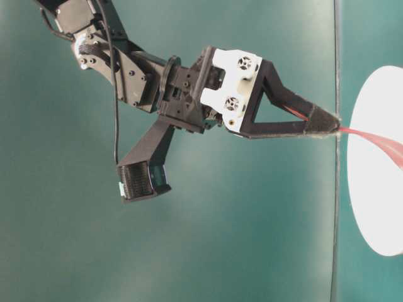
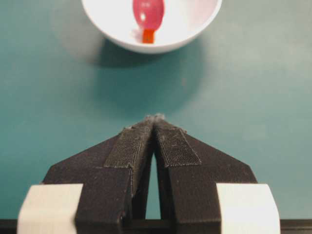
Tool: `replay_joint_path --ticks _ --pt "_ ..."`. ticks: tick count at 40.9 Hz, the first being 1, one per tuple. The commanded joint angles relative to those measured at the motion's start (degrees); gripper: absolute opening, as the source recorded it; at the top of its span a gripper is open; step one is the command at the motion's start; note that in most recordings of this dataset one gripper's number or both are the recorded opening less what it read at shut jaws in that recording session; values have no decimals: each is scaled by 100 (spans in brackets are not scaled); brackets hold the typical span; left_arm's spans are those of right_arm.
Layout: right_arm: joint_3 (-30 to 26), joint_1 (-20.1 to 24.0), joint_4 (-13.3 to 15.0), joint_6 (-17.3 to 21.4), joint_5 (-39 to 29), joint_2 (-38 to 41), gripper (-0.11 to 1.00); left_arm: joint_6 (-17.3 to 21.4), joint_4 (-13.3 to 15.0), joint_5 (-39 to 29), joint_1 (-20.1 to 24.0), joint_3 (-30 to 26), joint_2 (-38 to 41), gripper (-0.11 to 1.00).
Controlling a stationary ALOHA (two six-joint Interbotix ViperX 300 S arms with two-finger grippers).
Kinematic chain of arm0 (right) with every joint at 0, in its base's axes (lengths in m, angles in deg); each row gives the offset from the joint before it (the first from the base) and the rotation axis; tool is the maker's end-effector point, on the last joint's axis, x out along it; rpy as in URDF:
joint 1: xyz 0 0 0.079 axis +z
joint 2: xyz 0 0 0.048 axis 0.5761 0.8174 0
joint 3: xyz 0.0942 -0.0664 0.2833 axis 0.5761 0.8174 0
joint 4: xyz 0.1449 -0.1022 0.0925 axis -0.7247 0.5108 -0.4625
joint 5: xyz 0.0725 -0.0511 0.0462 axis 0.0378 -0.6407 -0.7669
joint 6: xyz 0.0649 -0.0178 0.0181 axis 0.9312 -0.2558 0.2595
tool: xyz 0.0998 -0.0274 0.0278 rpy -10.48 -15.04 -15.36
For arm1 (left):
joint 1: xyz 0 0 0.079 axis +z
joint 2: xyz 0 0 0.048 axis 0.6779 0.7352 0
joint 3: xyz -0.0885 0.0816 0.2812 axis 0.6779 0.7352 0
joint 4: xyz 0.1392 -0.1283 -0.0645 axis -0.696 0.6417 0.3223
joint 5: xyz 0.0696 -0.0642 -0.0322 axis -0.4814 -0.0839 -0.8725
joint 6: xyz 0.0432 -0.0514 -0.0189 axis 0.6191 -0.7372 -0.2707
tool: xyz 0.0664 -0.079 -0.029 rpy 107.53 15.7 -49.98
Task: Grip the spoon and scoop the red block from the bowl with right arm.
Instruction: 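Lower the spoon bowl into the white bowl beside the red cube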
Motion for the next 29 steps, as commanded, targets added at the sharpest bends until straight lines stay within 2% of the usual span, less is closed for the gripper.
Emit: replay_joint_path --ticks 1,29 --pt "-158 35 9 9 97 -70 24 9 -18 53 9 -70 26 0" --pt "-149 88 -26 35 510 -70 24 9 -18 62 9 -70 35 0"
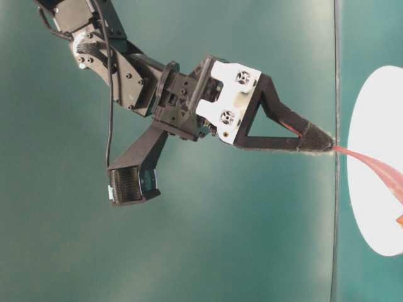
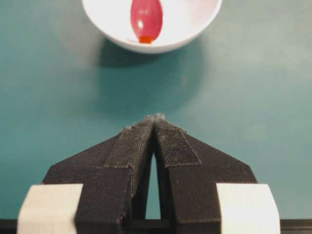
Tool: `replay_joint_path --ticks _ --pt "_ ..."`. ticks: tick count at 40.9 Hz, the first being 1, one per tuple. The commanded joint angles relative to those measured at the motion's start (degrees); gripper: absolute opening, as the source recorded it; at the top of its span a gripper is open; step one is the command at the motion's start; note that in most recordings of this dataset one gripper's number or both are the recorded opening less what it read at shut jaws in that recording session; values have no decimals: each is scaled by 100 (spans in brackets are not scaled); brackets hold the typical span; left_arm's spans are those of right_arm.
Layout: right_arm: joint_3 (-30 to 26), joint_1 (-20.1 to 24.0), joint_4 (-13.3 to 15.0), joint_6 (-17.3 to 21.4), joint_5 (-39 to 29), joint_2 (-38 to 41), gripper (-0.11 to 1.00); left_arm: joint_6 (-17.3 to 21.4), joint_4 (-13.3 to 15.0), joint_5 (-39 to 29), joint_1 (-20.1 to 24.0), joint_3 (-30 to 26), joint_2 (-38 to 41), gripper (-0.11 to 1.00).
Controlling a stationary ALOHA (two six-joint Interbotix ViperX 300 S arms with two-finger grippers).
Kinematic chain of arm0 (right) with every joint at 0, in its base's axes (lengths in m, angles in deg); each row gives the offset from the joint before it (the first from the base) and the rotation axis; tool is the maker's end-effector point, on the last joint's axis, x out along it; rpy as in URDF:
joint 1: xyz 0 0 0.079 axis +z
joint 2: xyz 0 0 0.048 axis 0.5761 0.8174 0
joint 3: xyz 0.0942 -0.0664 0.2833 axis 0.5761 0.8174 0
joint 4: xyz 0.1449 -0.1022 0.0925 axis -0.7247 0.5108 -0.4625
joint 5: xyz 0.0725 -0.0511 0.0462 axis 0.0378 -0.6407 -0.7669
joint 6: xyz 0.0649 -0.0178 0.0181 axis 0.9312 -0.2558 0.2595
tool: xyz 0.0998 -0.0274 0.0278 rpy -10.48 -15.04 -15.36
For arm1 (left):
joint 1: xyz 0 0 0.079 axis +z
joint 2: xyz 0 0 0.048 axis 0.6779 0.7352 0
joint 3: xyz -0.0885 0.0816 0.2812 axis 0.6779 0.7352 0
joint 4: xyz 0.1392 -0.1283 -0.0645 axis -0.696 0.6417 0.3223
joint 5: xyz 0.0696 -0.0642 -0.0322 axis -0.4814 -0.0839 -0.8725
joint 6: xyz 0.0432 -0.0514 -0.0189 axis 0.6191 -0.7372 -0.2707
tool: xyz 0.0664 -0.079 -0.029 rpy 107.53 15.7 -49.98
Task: Grip the spoon and scoop the red block from the bowl with right arm.
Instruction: 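Lower the spoon bowl into the white bowl beside the red cube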
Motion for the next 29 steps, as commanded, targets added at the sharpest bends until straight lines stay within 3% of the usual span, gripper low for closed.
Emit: replay_joint_path --ticks 1,29 --pt "-149 26 -18 9 97 -70 24 9 -9 44 9 -70 26 0" --pt "149 114 -26 167 466 -70 24 9 -9 44 9 -70 26 0"
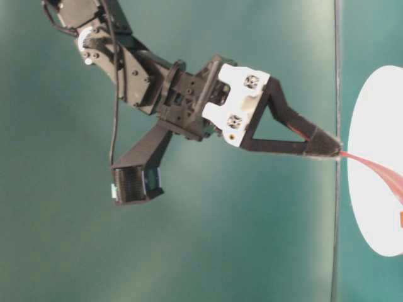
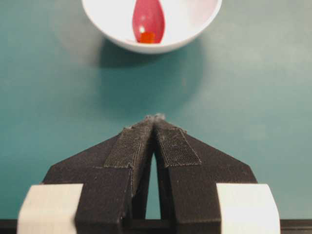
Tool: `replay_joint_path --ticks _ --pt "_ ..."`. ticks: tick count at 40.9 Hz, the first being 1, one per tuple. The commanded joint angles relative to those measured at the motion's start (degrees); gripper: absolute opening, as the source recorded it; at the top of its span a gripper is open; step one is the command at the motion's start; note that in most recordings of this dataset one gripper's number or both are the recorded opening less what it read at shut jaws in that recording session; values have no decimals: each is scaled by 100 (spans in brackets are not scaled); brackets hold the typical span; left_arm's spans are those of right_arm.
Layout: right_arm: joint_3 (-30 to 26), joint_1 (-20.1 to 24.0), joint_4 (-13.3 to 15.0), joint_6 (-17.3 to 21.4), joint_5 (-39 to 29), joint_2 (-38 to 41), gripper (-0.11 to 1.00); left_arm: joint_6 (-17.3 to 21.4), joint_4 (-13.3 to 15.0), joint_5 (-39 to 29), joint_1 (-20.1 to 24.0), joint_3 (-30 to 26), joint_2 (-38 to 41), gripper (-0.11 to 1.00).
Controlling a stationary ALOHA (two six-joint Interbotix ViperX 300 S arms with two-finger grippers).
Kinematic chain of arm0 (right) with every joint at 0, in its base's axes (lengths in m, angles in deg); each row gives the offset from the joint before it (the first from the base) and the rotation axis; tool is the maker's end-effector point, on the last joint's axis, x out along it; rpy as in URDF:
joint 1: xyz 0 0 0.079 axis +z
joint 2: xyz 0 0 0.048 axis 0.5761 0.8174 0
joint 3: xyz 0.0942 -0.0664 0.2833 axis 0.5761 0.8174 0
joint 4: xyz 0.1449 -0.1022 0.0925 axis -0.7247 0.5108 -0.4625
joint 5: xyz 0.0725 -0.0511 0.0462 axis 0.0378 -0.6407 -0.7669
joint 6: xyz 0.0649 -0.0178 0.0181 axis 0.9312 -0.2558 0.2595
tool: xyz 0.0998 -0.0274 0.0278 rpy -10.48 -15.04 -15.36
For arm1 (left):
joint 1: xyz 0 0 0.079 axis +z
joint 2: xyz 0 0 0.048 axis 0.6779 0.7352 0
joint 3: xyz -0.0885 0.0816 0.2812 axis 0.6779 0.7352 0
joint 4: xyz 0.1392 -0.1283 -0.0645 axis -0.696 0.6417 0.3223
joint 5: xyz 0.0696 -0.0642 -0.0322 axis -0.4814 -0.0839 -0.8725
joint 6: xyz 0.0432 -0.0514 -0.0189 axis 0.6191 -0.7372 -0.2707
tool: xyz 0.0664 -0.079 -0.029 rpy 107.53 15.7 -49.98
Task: Grip the spoon and scoop the red block from the bowl with right arm.
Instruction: 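Lower the spoon bowl into the white bowl beside the red cube, then push the spoon under the red cube to scoop it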
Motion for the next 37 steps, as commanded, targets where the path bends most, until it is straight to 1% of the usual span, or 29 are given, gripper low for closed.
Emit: replay_joint_path --ticks 1,12,24,37 --pt "-35 35 -18 18 97 -79 24 9 -18 62 9 -70 35 0" --pt "88 35 -18 18 132 -97 24 9 -9 53 9 -70 26 0" --pt "404 35 -26 44 475 -281 24 9 -18 53 9 -70 26 0" --pt "738 62 -53 202 817 -475 24 9 -18 53 9 -70 26 0"
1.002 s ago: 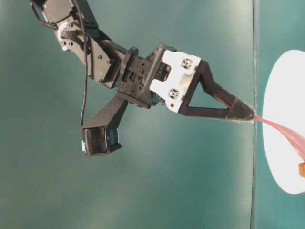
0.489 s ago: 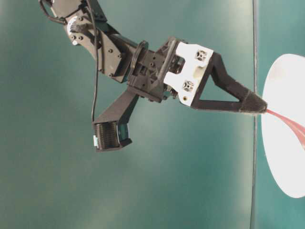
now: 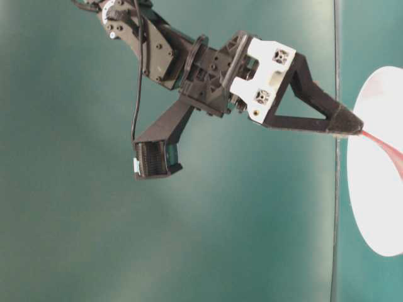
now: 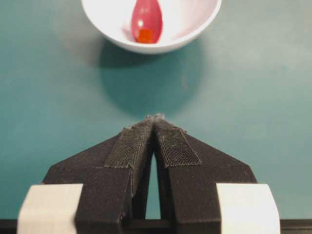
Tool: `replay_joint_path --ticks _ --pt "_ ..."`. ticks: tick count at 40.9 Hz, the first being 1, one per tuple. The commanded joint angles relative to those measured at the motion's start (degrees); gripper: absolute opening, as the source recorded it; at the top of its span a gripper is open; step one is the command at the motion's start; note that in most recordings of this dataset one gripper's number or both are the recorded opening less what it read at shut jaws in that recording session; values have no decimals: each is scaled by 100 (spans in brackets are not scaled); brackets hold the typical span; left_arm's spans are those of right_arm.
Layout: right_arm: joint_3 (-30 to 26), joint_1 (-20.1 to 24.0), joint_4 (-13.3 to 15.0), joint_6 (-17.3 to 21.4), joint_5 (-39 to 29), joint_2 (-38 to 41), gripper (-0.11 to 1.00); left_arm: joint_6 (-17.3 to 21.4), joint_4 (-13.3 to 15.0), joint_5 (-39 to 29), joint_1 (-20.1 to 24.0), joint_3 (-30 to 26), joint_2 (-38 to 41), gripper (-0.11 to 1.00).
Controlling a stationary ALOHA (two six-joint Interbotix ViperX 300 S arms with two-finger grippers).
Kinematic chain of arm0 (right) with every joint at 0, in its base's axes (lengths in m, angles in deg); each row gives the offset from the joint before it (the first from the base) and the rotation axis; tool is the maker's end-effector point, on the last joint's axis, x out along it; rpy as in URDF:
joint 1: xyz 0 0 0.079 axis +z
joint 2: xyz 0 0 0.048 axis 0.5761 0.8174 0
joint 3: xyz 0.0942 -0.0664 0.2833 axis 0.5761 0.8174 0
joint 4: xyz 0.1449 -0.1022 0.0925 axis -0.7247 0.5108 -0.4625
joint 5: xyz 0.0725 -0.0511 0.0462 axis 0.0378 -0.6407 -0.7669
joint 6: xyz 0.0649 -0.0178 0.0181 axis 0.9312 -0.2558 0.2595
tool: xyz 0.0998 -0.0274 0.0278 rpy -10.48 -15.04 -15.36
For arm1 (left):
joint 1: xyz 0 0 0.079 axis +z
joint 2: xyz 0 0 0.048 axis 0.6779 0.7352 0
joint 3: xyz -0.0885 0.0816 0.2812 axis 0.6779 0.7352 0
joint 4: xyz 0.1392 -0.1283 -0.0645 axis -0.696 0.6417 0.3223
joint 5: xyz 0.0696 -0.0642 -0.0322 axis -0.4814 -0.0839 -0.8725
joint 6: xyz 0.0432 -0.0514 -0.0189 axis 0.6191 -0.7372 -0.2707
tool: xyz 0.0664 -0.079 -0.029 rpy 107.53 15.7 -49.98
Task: Grip the spoon and scoop the red block from the bowl with right arm.
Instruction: 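Push the spoon under the red cube to scoop it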
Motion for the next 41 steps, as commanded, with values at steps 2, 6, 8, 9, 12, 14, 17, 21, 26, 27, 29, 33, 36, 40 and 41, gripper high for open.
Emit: replay_joint_path --ticks 2,6,8,9,12,14,17,21,26,27,29,33,36,40,41 --pt "44 44 -26 35 202 -255 24 9 -18 53 9 -70 18 0" --pt "141 79 -26 44 343 -308 24 0 -9 62 9 -70 18 0" --pt "176 97 -44 44 396 -343 24 9 -18 53 9 -70 18 0" --pt "193 97 -44 44 413 -352 24 9 -9 53 9 -70 18 0" --pt "264 114 -62 44 475 -396 24 0 -18 53 9 -70 26 0" --pt "299 123 -79 44 510 -422 24 0 -18 53 9 -70 18 0" --pt "369 132 -88 44 571 -457 24 -9 -18 53 9 -70 18 0" --pt "457 141 -123 53 686 -510 24 -9 -18 53 9 -70 18 0" --pt "571 149 -176 53 879 -589 24 -26 -18 53 9 -70 18 0" --pt "589 149 -176 53 914 -606 24 -35 -18 53 9 -70 18 0" --pt "642 149 -185 53 984 -633 24 -35 -9 53 9 -70 18 0" --pt "756 158 -185 53 1116 -721 24 -44 -9 53 9 -70 18 0" --pt "826 158 -185 44 1222 -773 24 -44 -9 53 9 -70 18 0" --pt "940 185 -185 44 1389 -844 24 -44 -18 53 9 -70 18 0" --pt "958 193 -193 44 1441 -861 24 -44 -18 53 9 -70 18 0"
